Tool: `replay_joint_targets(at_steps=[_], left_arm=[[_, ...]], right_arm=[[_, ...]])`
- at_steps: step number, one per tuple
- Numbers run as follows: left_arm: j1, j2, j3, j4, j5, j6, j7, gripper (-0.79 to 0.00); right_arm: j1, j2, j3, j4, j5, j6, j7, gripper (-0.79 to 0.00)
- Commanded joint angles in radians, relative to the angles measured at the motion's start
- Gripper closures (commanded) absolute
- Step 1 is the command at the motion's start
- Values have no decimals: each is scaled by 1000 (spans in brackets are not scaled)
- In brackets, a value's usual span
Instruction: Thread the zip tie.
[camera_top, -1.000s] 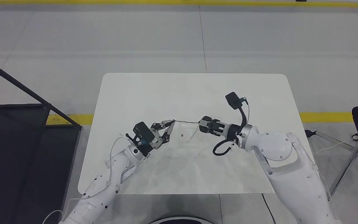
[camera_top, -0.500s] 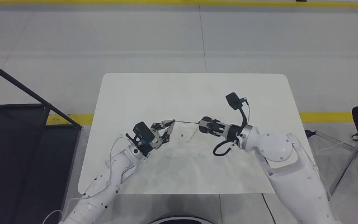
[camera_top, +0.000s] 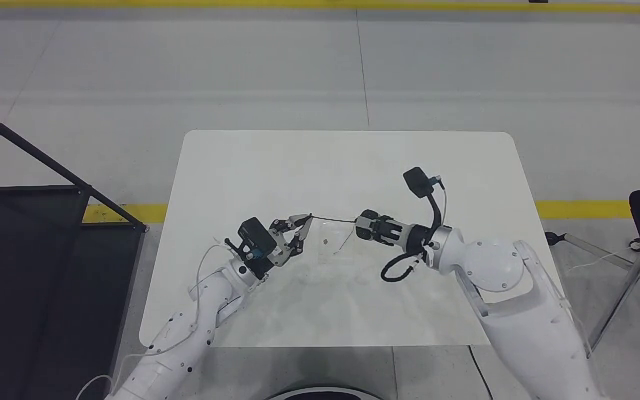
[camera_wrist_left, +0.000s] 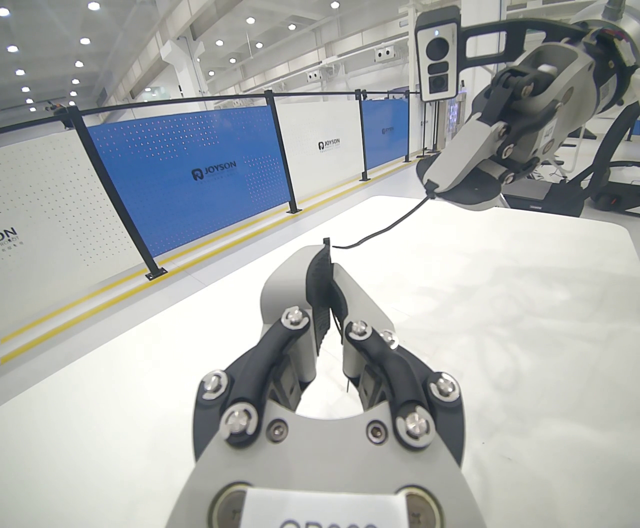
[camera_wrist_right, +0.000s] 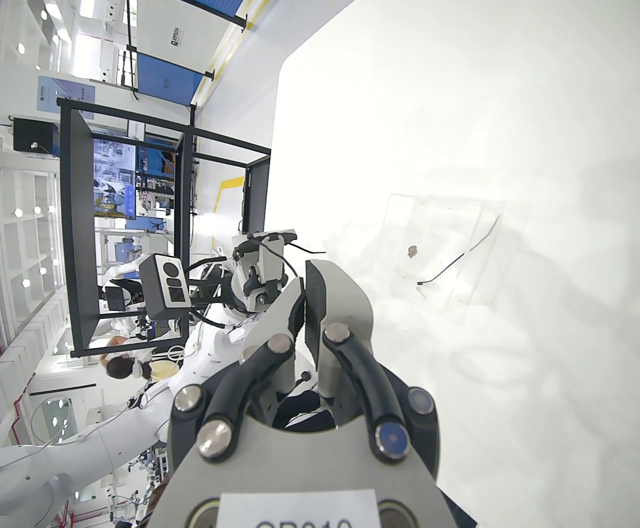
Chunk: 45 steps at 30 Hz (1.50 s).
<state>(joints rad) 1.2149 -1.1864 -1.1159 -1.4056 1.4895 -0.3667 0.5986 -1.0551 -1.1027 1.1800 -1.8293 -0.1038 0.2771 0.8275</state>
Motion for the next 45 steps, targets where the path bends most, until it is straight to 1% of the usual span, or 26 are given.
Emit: replay_joint_targets(at_steps=[1,11,14,20,32,45], left_arm=[[0,0,0,0,0,0,0,0],[0,0,0,0,0,0,0,0],[0,0,0,0,0,0,0,0],[0,0,0,0,0,0,0,0],[0,0,0,0,0,0,0,0],[0,0,0,0,0,0,0,0]], right_arm=[[0,0,0,0,0,0,0,0],[0,0,0,0,0,0,0,0],[-15,0,-2,-2,2,-9,-19,0],[-19,1,-1,-8,1,1,-6,0],[-23,2,14,-5,40,-3,-7,0],[-5,0,3,10,57,25,-11,0]])
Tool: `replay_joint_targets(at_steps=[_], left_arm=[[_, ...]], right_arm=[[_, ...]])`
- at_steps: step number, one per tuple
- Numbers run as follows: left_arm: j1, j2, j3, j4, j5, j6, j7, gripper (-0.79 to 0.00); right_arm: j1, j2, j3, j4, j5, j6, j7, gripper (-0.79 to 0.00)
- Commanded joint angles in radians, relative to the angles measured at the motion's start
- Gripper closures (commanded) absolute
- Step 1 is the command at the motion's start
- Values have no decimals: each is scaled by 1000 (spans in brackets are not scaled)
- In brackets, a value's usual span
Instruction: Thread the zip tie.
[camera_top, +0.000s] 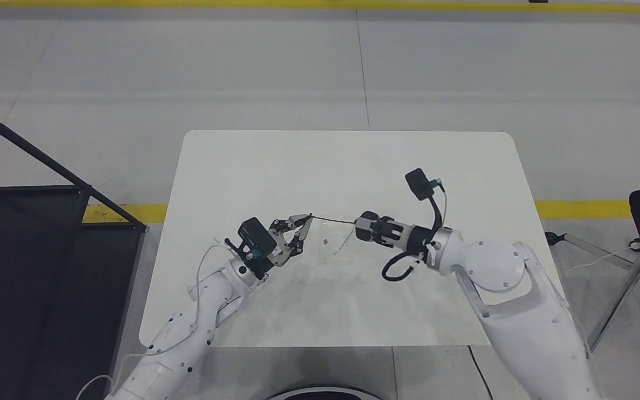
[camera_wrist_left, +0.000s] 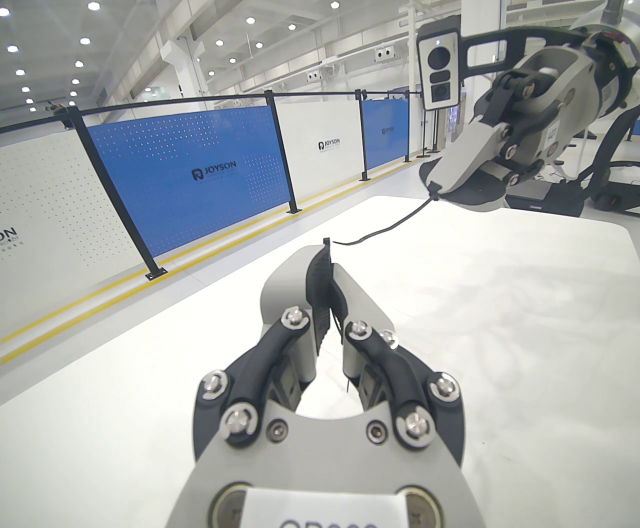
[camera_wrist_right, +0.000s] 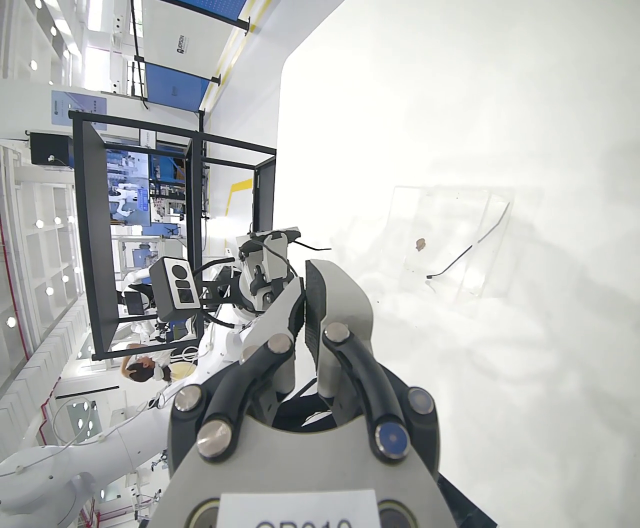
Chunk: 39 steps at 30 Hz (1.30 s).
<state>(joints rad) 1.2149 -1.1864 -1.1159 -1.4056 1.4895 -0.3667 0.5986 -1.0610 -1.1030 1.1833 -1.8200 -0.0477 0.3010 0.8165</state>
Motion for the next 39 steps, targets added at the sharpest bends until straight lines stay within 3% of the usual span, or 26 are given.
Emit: replay_joint_targets(at_steps=[1,18,39], left_arm=[[0,0,0,0,0,0,0,0],[0,0,0,0,0,0,0,0],[0,0,0,0,0,0,0,0]], right_arm=[[3,0,-2,3,0,2,1,0],[26,-3,-19,21,5,43,0,0],[-3,5,14,7,27,13,5,0]])
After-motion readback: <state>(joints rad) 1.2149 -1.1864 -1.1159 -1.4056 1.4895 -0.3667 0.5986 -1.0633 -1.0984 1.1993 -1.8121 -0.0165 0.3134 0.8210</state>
